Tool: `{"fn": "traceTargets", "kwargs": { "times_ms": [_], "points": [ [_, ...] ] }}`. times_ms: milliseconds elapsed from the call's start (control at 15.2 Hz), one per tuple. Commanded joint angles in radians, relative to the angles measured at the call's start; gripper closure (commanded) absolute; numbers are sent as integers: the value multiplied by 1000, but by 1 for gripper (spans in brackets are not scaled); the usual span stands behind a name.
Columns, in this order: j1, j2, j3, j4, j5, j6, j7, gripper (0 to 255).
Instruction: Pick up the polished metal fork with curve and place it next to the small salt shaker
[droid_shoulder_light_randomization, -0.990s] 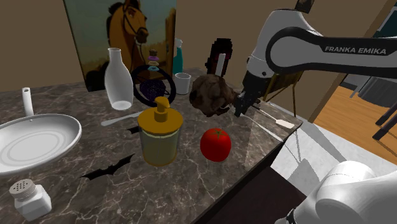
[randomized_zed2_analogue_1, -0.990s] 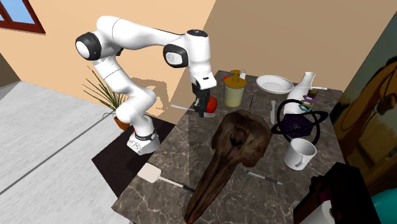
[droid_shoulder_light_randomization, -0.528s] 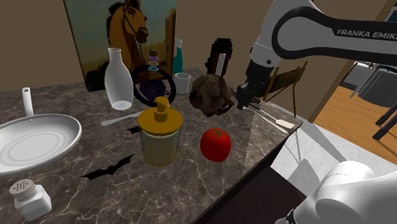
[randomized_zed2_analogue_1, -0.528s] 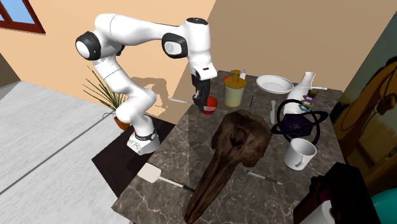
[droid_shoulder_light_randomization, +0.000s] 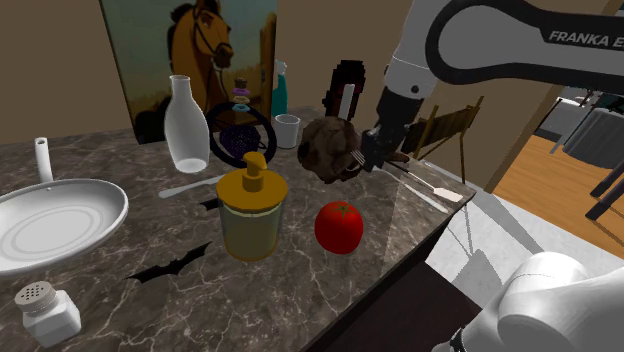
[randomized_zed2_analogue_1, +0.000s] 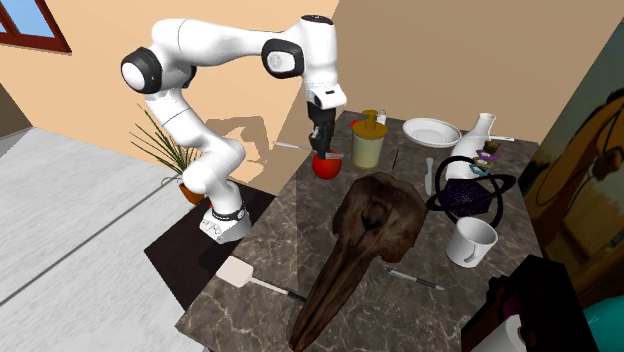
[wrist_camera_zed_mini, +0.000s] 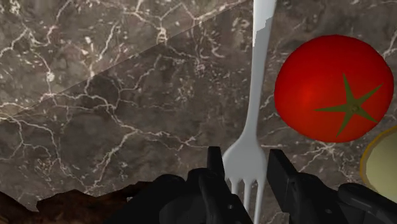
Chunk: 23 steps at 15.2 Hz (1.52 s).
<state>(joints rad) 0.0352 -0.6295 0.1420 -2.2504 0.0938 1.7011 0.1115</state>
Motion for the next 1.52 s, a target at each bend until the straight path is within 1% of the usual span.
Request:
{"fn": "traceTargets", "kwargs": {
  "times_ms": [0, 462, 858, 1188, 1452],
  "points": [
    [14, 17, 42, 20, 19, 0, 51, 255],
    [57, 83, 190, 91, 71, 12, 224, 255],
    [78, 183, 323, 193, 83, 24, 380, 255],
    [86, 300, 441, 310, 57, 31, 523, 255],
    [93, 424, 543, 425, -1, 30, 651, 255]
  ]
}}
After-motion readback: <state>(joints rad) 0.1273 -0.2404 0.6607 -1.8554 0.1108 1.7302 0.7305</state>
